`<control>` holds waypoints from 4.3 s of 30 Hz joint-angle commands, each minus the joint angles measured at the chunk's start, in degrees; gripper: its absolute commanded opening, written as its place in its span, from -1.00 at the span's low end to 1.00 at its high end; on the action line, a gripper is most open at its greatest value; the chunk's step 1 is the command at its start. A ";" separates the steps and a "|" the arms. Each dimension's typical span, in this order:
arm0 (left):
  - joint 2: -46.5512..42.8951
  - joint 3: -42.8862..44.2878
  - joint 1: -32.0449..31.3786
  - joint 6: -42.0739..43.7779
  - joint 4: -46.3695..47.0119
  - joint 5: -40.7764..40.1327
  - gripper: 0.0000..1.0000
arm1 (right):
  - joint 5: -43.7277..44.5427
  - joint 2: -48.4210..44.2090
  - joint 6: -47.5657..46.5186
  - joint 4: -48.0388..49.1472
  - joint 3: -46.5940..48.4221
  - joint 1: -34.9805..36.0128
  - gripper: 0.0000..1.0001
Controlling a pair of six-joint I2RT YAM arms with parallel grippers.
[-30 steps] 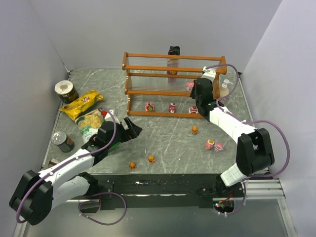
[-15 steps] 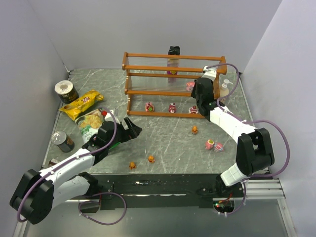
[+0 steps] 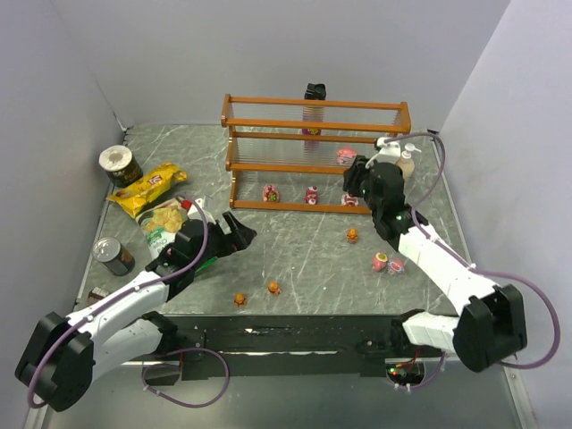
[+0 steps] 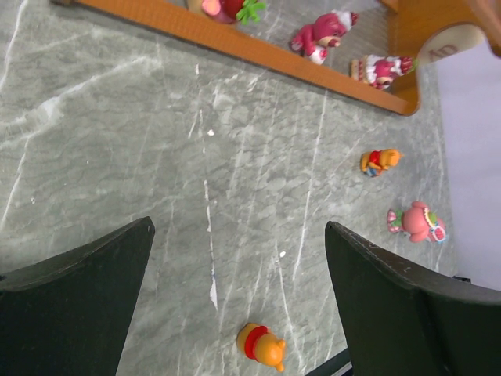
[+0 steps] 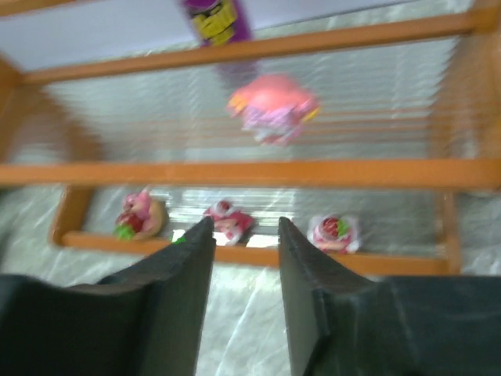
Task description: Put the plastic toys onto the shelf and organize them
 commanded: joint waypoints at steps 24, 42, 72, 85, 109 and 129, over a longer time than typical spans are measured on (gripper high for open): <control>-2.13 -1.69 0.39 0.03 3.42 6.16 0.93 | 23.65 -1.84 34.95 -40.23 -10.88 3.27 0.53; -2.22 -1.69 0.39 0.02 3.33 5.80 0.93 | 19.70 -1.93 37.15 -38.75 -15.10 2.83 0.58; -2.39 -1.69 0.39 0.02 2.63 4.49 0.93 | 19.43 6.41 45.41 -38.30 -3.78 25.23 -0.62; -2.13 -1.60 0.39 0.02 2.19 3.52 0.93 | 19.88 26.80 43.31 -37.78 11.79 29.46 -0.51; -2.39 -1.69 0.39 0.38 1.66 2.38 0.93 | 18.65 4.50 30.04 -22.14 -2.34 29.72 0.59; -2.66 -1.60 0.39 0.38 1.49 2.38 0.93 | 12.23 13.71 31.00 -18.80 -5.17 29.46 -1.00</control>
